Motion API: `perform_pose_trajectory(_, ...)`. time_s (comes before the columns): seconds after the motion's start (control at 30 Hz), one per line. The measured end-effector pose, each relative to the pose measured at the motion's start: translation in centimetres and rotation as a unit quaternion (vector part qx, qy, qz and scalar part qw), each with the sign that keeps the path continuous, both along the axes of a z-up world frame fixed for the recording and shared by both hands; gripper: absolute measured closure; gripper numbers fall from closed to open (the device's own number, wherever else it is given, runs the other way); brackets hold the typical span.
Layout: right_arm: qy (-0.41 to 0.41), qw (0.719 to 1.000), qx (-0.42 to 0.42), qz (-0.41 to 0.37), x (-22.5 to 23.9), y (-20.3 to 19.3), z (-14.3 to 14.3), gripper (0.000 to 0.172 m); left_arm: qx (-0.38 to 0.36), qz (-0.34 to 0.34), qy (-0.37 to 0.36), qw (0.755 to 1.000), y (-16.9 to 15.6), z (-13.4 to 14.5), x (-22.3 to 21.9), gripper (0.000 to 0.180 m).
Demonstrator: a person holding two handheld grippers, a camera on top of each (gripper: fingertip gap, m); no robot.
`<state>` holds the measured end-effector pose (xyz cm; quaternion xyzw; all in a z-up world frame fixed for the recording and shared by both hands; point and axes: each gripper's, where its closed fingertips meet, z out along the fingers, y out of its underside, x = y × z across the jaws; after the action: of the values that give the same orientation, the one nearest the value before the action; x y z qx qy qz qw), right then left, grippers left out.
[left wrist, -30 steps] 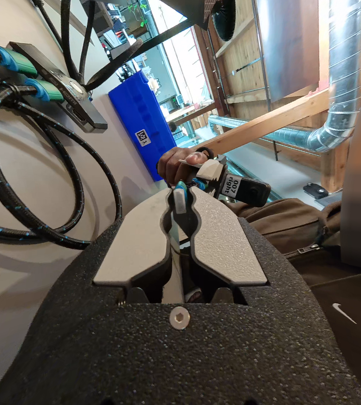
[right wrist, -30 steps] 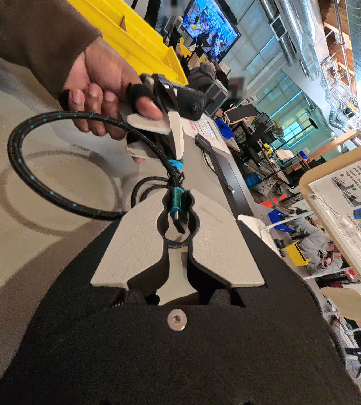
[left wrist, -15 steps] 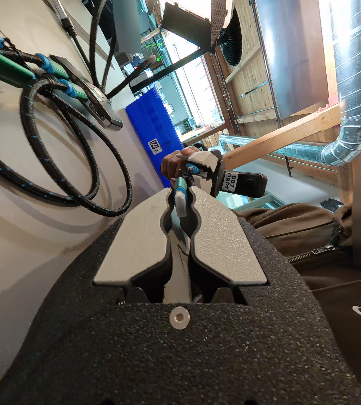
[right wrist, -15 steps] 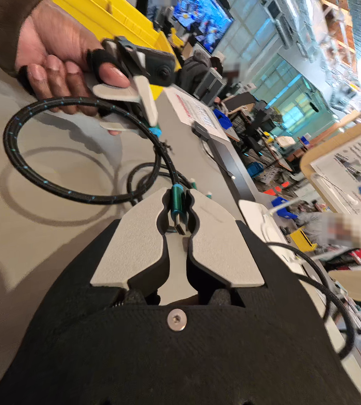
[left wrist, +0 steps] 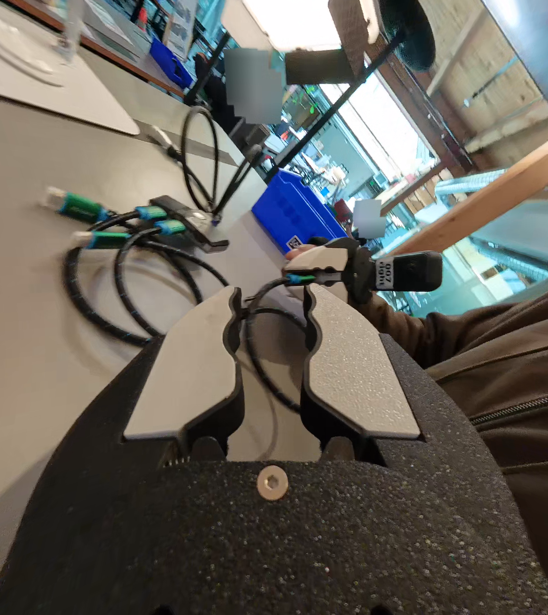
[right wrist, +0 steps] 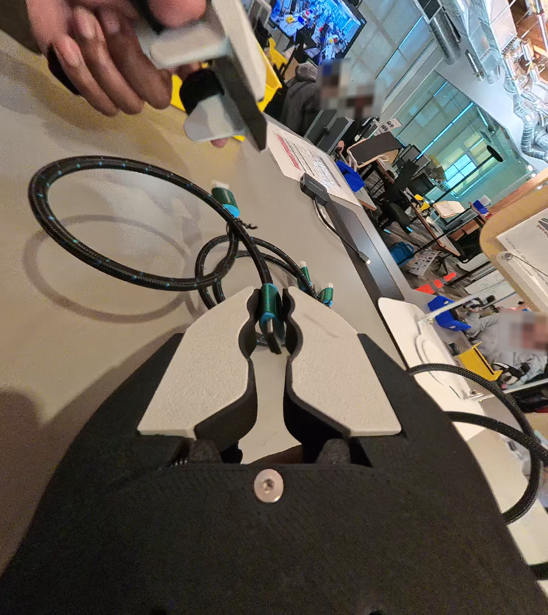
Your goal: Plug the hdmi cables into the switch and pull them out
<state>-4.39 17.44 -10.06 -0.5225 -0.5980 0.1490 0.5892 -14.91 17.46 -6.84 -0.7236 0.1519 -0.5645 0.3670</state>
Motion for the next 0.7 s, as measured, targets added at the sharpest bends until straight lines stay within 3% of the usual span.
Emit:
perform_pose_trajectory(0.03, -0.005, 1.000, 0.008, -0.004, -0.2, 0.2, -0.2, 0.160, 0.001, -0.020, 0.006, 1.000, -0.5, 0.5, 1.3, 0.144)
perform_pose_trajectory(0.13, -0.023, 0.998, 0.051, -0.019, -1.2, 0.9, -0.6, 0.160, -0.075, -0.054, 0.015, 0.996, -1.4, -0.3, 5.4, 0.147)
perform_pose_trajectory(0.23, -0.032, 0.993, 0.104, -0.033, -2.1, 1.4, -0.4, 0.160, -0.169, -0.014, -0.013, 0.985, -0.7, -2.1, 7.5, 0.150)
perform_pose_trajectory(0.33, -0.034, 0.989, 0.141, -0.032, -2.7, 1.4, -0.3, 0.160, -0.214, 0.038, -0.047, 0.975, 0.6, -3.3, 7.5, 0.150)
perform_pose_trajectory(0.5, -0.033, 0.980, 0.195, -0.014, -3.3, 0.7, -0.2, 0.160, -0.272, 0.043, -0.130, 0.953, 1.2, -3.4, 8.0, 0.152)
perform_pose_trajectory(0.7, -0.041, 0.969, 0.245, 0.006, -4.5, -0.1, -0.1, 0.161, -0.273, 0.048, -0.117, 0.954, 1.3, -4.5, 8.1, 0.163)
